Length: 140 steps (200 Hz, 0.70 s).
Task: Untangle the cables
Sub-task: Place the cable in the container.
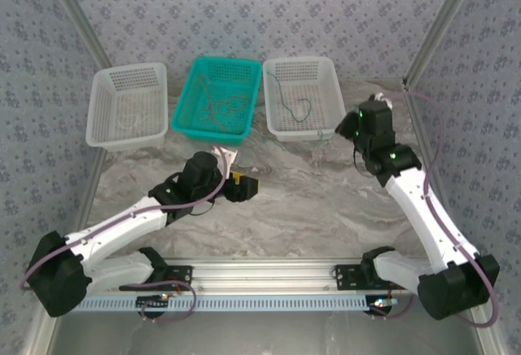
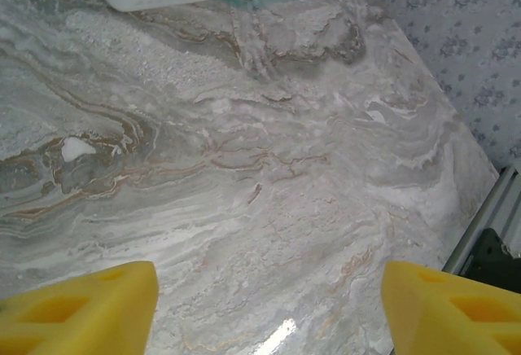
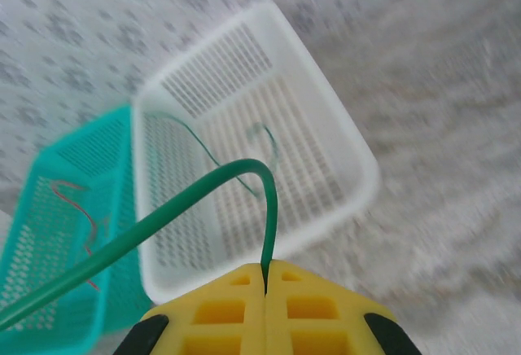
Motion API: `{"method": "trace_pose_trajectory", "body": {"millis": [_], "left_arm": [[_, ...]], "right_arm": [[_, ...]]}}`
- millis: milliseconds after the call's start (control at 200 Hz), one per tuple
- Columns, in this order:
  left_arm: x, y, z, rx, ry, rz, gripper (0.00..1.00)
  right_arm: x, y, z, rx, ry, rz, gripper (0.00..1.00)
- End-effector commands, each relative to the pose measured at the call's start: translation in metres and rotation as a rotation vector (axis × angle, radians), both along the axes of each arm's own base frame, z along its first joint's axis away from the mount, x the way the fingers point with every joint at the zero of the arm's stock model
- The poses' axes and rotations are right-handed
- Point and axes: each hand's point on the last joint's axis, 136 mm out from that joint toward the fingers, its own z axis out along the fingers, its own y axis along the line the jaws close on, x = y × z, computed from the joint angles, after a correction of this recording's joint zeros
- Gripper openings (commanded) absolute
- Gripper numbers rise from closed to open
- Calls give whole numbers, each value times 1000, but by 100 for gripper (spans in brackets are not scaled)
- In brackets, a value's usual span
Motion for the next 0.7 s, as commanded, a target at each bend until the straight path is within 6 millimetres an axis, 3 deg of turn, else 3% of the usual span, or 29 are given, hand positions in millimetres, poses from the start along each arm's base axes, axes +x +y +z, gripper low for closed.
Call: {"method": "trace_pose_trajectory", "body": {"millis": [0,75,140,210,350,480,550,695], "left_arm": [[-2,1,25,-57,-68,-14,82],[-5,5,27,-57,-76,-11,84],[-8,10,28,-59,-84,-1,92],[-10,16,28,-58,-93,13,99],[-14,26,33,-65,-120,35,99],[-21,35,40,-69,-151,38,100],[-23,41,43,-63,-164,47,100],[-26,50,45,-50,-177,62,99]], "right_arm": [[34,1,54,-79,-138,-17,0],[56,-2,82,-113,-174,-52,0],[77,0,100,-167,-208,-65,0],[101,4,105,-227,-211,-72,0],[147,5,93,-395,-171,-104,0],[186,6,72,-579,-95,-107,0],[204,11,50,-714,-7,-39,0],[225,29,-21,-866,181,168,0]]}}
